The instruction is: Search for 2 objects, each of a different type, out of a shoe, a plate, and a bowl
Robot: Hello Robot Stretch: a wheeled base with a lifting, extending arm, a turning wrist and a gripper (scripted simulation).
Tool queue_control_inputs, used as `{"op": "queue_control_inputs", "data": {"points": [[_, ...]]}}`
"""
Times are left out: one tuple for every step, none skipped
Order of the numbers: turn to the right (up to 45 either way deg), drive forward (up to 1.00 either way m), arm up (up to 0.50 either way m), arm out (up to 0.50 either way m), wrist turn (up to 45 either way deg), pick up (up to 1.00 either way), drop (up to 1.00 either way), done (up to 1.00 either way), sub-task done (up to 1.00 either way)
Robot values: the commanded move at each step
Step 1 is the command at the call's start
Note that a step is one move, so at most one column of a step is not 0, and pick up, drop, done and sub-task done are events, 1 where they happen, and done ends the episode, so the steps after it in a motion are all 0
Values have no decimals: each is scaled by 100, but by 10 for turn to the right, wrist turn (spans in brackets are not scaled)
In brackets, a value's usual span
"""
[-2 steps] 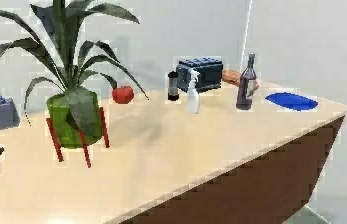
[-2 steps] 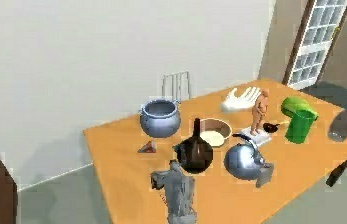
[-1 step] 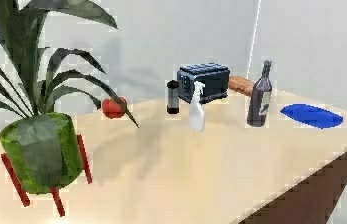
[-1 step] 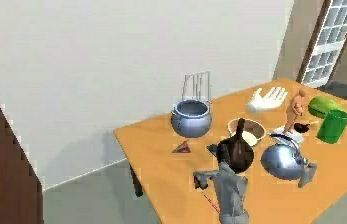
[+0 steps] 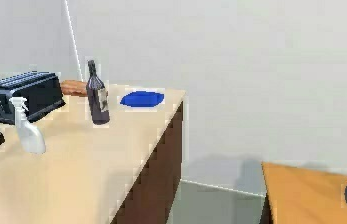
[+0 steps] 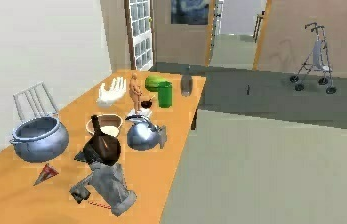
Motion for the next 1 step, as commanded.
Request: {"op": "queue_control_inputs", "data": {"points": [[150,0,0,0,0,0,0,0,0]]}}
